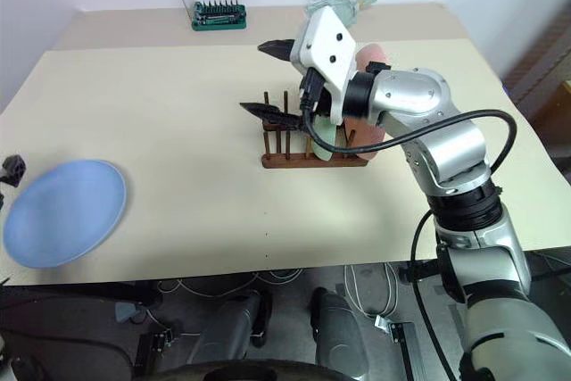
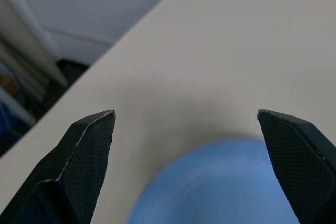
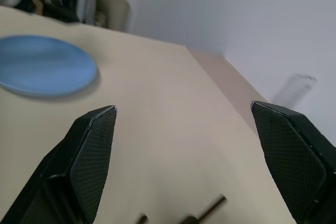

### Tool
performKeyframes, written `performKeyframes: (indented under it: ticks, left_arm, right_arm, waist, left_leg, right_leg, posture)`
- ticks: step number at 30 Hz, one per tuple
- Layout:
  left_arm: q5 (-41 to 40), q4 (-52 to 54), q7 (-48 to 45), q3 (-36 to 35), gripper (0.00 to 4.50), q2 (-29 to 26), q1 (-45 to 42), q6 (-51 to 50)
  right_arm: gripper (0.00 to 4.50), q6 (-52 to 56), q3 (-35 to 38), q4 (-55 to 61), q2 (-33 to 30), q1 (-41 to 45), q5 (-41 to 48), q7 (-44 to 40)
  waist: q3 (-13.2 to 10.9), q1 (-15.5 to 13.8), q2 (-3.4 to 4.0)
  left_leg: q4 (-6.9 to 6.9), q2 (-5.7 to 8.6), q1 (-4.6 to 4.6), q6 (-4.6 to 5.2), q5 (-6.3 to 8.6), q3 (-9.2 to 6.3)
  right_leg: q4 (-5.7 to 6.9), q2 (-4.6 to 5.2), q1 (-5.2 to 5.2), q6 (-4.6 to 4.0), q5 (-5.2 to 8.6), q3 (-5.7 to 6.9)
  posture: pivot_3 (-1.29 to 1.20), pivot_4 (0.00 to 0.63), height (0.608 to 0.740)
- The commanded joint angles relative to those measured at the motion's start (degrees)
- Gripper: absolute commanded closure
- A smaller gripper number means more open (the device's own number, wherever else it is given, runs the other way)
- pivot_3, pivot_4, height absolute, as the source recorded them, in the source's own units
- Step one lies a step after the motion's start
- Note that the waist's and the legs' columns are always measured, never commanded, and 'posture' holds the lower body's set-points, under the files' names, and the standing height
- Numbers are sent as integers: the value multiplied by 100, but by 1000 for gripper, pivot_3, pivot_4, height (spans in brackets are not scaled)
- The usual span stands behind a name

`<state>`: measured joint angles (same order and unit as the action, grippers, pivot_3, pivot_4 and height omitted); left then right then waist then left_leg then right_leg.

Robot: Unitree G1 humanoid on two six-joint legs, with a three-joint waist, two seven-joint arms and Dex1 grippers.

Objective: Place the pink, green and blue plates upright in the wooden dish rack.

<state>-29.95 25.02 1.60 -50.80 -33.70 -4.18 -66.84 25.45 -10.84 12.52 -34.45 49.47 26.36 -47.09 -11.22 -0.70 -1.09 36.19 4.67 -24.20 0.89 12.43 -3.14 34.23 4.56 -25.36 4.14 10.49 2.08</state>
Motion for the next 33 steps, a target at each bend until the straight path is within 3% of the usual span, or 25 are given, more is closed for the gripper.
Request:
performKeyframes:
  ticks: [1, 8, 11, 18, 22, 28, 33]
  left_arm:
    - [-34, 174, -86, -362, 0, 26, 243, -432]
    - [137, -174, -171, -454, 0, 227, 513, -653]
    - [94, -196, -241, -437, 848, 315, 467, -629]
    - [87, -262, -306, -349, 4445, 651, 400, -441]
    - [5, -142, -115, -360, 4488, 917, -106, -236]
    - [-131, 340, 556, -105, 4488, 1323, -1966, 489]
    - [120, 528, 797, 1129, 4488, 1276, -3231, 1105]
  right_arm:
    - [340, -156, 117, -11, 95, 98, -136, -134]
    - [340, -113, 173, 75, 149, -20, -262, -244]
    - [265, -101, 186, 96, 161, -53, -320, -247]
    - [265, -43, 223, 215, 158, -179, -394, -204]
    - [265, -40, 239, 205, 157, -184, -429, -215]
    - [265, -52, 216, 213, 191, -166, -524, -210]
    - [265, -251, 68, 196, 235, -106, -876, -123]
  waist:
    - [2, 4, -3]
    - [2, -1, -3]
    - [3, -3, -4]
    - [7, -10, 4]
    - [11, -12, 4]
    - [16, -88, -27]
    - [15, -42, -28]
  left_leg:
    - [0, 0, 0, -1, 0, 0]
    - [-5, -2, 2, -6, -1, -1]
    - [-5, -2, 2, -6, -1, -1]
    - [-5, -2, 4, -7, -1, 0]
    - [-2, -2, 9, -9, -2, -1]
    - [7, -2, 3, -17, -7, -6]
    - [1, 0, 2, -16, -8, 8]
  right_leg:
    - [0, 0, -1, 0, 0, 0]
    - [2, -1, -4, -10, 0, 0]
    - [2, 0, -4, -11, 0, 0]
    - [3, 1, -3, -10, -2, -1]
    - [3, 2, 2, -23, 1, 0]
    - [2, -2, 7, -8, -19, 11]
    - [1, -2, 2, 7, -27, -2]
  posture:
    - [0, 150, 740]
    - [0, 150, 740]
    - [0, 150, 740]
    - [0, 150, 740]
    - [0, 150, 740]
    - [0, 150, 740]
    - [0, 150, 740]
